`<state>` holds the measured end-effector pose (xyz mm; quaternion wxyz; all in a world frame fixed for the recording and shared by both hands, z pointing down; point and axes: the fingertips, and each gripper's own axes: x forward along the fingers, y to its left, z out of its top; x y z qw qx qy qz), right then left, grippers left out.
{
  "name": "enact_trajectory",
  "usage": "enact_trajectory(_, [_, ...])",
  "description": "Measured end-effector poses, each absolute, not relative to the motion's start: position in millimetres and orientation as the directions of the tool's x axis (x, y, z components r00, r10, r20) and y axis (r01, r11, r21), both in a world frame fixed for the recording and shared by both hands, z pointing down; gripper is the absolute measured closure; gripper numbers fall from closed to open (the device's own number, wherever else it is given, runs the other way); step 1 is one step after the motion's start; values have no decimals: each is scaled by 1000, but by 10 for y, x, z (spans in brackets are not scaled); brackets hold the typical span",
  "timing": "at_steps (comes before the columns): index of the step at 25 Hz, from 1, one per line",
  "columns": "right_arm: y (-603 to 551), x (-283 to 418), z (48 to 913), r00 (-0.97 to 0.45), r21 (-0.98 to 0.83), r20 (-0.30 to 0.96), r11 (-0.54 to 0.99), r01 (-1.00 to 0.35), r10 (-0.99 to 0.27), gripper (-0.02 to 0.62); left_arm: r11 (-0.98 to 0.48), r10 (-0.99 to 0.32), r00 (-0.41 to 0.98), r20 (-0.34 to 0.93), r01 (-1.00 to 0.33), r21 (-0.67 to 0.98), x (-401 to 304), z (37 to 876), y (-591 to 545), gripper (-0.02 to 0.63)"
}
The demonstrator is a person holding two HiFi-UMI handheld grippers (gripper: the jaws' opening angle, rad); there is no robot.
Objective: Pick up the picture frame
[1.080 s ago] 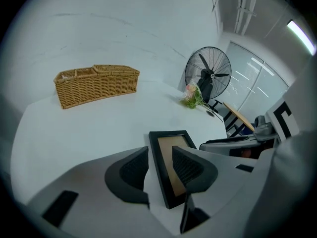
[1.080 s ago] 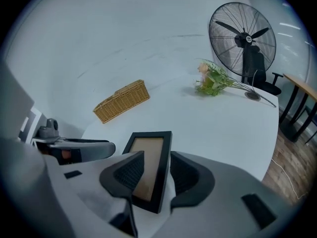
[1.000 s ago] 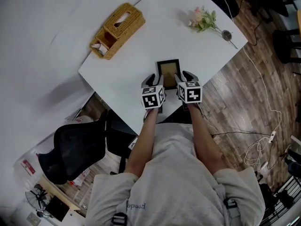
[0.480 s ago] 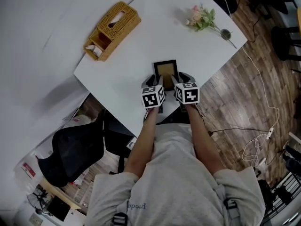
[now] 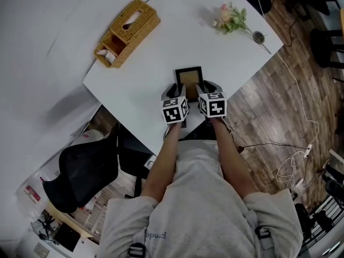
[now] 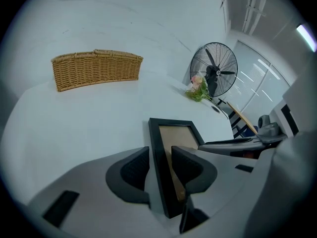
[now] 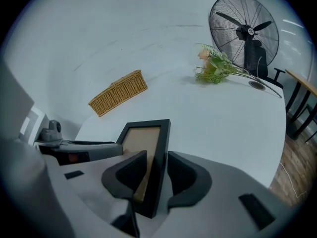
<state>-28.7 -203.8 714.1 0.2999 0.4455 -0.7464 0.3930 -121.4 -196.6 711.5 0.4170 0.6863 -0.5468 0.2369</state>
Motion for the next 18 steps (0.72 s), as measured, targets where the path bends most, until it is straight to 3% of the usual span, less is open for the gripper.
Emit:
enact_trajectory(13, [-2035,-260,7142,-435,-347,793,271,-898,-427,507,-54,-526,332,783,-932,358,-1215,7122,-1972,494])
enact_trajectory(18, [-2019,-236,7146,-460,-390,782,247,-887,-420,514,15,-530,370,763,-896,445,-1253,7138,-1956,514])
